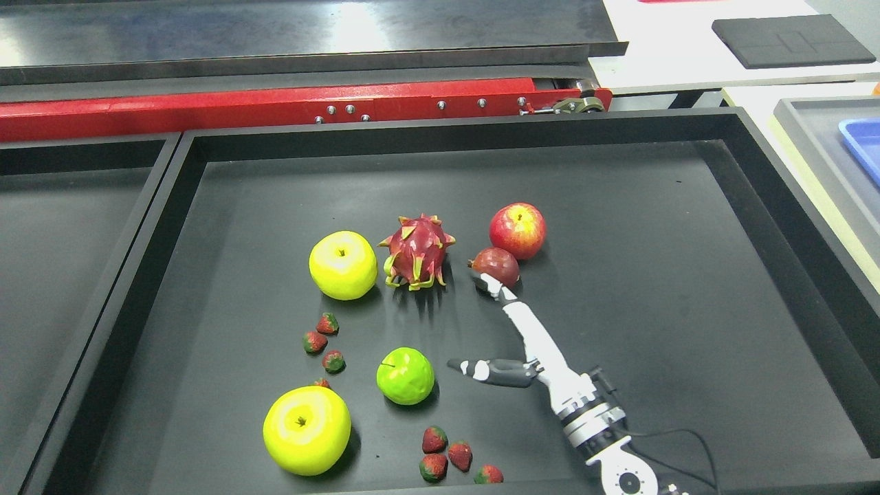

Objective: Place green apple on left shelf middle layer
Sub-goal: 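Withdraw the open right hand from the green apple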

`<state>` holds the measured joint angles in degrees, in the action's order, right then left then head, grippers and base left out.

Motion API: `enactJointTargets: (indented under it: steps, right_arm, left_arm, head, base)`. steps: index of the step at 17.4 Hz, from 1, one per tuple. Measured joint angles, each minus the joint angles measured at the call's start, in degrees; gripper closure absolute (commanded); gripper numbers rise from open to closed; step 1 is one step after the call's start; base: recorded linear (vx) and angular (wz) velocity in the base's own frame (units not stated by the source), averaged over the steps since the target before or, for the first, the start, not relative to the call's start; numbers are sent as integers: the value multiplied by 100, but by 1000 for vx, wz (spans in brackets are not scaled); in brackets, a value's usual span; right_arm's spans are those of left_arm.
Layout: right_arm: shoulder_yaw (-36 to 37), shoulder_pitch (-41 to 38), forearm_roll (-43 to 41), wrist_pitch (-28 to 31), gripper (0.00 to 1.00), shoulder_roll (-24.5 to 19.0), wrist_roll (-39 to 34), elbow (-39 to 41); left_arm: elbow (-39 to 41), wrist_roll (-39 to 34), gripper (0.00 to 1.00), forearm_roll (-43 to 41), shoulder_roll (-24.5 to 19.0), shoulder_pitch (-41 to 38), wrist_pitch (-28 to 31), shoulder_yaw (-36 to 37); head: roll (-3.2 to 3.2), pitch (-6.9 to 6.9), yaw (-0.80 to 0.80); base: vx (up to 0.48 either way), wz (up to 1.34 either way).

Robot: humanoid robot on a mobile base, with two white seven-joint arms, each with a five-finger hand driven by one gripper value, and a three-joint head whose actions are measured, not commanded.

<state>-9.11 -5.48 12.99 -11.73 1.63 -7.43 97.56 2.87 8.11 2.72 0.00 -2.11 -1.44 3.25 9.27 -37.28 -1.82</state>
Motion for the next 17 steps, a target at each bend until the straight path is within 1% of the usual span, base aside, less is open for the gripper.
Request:
enactJointTargets:
  steps: [3,7,12,17]
  right_arm:
    - [243,-191,-806,57,0,-46,41,-13]
    - [470,-415,-1338,-10,0,-87,-1,-23]
    - [634,-504,-1560,-64,0,-115,-16,-30]
    - [745,-522,-1417,113,0,-133,-44,-35]
  left_arm:
    - [1,0,0,0,0,0,0,0]
    - [1,0,0,0,0,0,0,0]
    - [1,0,0,0,0,0,0,0]
    - [1,0,0,0,0,0,0,0]
  head:
    - [0,0,0]
    - [0,0,0]
    - [0,0,0]
    - [0,0,0]
  base:
    - [0,0]
    - [0,0]
    - [0,0]
    - [0,0]
